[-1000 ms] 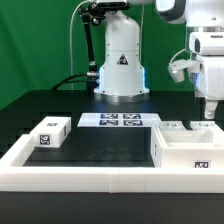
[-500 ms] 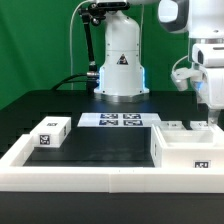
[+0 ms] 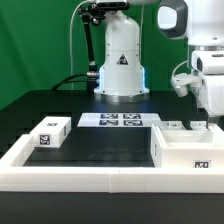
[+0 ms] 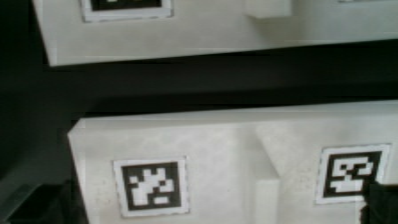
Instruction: Assemble cabinet
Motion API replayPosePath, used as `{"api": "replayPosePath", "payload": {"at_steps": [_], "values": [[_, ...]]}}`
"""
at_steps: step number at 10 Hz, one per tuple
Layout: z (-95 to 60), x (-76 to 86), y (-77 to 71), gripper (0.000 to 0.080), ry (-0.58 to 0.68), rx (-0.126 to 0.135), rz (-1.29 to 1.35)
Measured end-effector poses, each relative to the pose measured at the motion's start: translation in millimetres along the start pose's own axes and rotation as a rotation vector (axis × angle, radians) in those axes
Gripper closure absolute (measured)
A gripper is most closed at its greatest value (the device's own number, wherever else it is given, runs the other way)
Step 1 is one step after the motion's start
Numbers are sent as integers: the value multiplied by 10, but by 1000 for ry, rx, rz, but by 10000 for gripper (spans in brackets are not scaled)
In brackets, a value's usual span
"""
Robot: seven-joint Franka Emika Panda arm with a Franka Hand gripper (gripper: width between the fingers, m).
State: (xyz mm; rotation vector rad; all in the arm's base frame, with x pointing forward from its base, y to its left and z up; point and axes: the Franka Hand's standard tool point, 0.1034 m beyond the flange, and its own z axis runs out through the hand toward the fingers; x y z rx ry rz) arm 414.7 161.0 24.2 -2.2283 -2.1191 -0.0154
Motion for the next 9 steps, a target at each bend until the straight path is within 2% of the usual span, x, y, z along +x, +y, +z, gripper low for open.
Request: {"api": "replayPosePath", "payload": {"at_steps": [3,4,5,6,9], "values": [[100,-15,-61,414,-1,21,3],[106,-16,-65,597,-1,23,3],[110,-16,-68,597,-1,24,3],[102,-13,-58,723,0,20,3],[96,-23,-48,731,1,18,6]]}}
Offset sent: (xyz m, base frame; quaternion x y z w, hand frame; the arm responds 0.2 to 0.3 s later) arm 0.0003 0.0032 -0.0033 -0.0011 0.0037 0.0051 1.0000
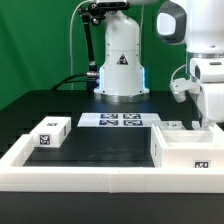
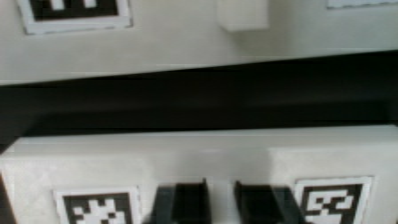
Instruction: Assemble cabinet
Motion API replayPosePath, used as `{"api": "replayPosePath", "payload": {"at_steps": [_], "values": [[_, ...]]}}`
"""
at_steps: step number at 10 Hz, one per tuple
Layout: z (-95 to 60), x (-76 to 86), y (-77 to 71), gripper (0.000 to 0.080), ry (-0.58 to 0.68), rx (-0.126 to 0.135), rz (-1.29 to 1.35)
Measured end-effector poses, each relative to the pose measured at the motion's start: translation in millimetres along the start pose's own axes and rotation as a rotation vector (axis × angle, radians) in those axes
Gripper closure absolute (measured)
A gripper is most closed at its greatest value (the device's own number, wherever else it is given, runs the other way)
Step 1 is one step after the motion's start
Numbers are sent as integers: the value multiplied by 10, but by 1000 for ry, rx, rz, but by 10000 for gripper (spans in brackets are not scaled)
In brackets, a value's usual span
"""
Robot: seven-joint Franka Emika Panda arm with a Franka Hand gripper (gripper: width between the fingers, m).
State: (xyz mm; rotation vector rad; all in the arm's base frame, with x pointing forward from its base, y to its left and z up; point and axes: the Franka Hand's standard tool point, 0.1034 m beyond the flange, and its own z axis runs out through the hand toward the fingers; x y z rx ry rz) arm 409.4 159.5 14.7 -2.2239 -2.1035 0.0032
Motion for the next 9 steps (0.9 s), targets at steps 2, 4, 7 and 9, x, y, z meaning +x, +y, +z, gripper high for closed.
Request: {"api": "replayPosePath", "payload": {"at_steps": [2,4,7,9], "values": [[1,-1,0,731,0,0,0],[-46,-7,-3,731,-3,-5,6],[-334,-108,21,731,-31,-26,22],[-419,-259,77,730,-44,-23,28]]}}
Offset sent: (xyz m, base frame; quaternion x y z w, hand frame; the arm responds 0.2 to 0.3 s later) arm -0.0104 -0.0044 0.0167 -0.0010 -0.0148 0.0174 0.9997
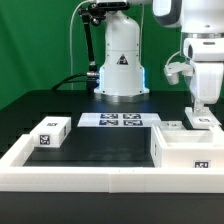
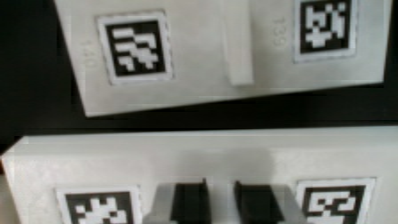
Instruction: Assemble cabinet
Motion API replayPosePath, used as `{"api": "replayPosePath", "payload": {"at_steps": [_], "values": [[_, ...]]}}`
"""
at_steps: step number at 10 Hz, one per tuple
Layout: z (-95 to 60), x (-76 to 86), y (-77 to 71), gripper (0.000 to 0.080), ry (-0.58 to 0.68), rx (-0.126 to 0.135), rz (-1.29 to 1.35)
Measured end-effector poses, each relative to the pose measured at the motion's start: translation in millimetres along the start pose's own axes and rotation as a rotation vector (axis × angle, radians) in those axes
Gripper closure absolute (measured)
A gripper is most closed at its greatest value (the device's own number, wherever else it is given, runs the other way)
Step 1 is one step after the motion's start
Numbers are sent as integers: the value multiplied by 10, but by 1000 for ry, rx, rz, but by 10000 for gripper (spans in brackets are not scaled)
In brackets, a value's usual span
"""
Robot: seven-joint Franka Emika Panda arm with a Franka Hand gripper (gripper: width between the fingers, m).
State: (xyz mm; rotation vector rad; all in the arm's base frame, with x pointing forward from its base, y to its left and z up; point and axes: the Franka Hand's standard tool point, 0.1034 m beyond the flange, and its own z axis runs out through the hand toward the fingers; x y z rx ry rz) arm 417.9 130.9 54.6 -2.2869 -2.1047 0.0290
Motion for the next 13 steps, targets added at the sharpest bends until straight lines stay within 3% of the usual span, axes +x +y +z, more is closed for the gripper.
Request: {"api": "replayPosePath", "payload": {"at_steps": [2,5,8,13], "values": [[14,-235,76,730,1,4,-10],[19,-223,71,729,2,6,-2],[-44,-226,208,729,6,-12,3],[-46,-224,214,729,7,-14,11]]}}
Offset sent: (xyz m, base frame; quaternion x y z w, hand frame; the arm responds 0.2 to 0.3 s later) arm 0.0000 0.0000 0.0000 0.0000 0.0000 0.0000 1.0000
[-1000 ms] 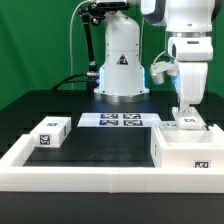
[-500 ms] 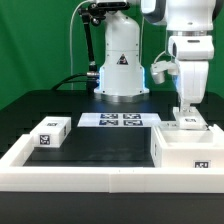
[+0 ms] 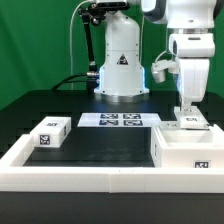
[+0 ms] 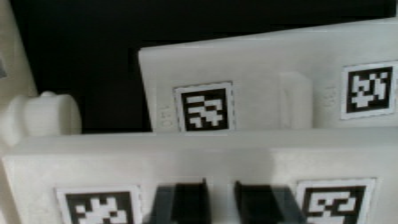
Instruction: Assemble cabinet
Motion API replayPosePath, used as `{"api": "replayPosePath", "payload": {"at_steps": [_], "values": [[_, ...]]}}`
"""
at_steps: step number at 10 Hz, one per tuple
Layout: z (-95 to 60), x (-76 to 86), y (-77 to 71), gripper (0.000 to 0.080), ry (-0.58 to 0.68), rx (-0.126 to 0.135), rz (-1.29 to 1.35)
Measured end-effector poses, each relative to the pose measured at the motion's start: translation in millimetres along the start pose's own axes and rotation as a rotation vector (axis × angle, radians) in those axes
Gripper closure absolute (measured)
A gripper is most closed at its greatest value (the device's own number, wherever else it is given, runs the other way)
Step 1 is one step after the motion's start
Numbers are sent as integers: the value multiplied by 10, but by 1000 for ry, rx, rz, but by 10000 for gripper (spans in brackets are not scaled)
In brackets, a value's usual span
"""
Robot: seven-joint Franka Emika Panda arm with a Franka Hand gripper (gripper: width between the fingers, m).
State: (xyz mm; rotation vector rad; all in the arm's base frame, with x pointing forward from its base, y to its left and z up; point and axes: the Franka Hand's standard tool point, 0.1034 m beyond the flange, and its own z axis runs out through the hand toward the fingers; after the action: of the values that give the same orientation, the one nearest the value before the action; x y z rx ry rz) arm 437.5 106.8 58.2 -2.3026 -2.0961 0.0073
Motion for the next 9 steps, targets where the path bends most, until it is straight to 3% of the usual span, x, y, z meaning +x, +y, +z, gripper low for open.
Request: {"api": "replayPosePath", "payload": {"at_steps": [5,9], "values": [[-60,53,132,729,7,-19,0],[-54,47,128,729,7,-18,1]]}}
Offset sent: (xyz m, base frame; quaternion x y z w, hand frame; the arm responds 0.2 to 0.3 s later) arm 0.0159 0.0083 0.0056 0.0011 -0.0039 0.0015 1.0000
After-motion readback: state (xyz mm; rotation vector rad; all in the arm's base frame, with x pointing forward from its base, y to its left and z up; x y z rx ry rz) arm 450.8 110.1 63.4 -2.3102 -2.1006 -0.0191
